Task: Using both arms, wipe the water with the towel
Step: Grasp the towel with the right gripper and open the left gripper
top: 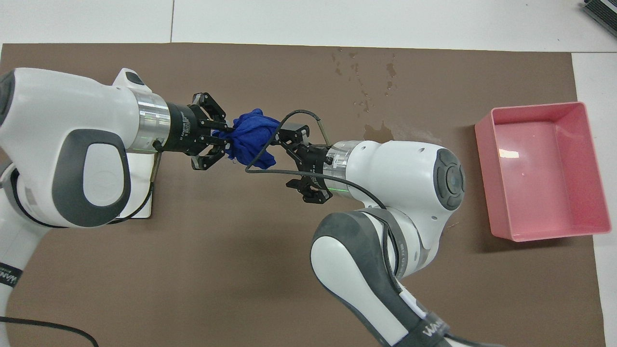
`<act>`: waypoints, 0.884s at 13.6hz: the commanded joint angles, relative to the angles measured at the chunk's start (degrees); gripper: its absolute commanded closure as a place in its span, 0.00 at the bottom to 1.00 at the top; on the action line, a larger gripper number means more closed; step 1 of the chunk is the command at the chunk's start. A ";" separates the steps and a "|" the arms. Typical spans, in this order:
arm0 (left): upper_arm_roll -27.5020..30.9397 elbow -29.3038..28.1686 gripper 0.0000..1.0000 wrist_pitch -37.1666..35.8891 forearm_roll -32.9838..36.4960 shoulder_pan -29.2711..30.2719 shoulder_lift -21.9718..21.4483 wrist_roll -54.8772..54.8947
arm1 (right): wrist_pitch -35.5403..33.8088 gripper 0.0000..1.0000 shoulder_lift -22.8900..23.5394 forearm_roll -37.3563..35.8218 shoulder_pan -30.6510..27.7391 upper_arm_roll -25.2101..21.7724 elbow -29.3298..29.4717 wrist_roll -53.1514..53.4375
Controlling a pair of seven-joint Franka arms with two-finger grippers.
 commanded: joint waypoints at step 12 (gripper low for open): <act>0.88 -4.00 1.00 1.40 -4.42 -4.64 -5.62 -0.85 | 3.87 0.41 1.13 4.10 -0.68 0.01 0.07 1.27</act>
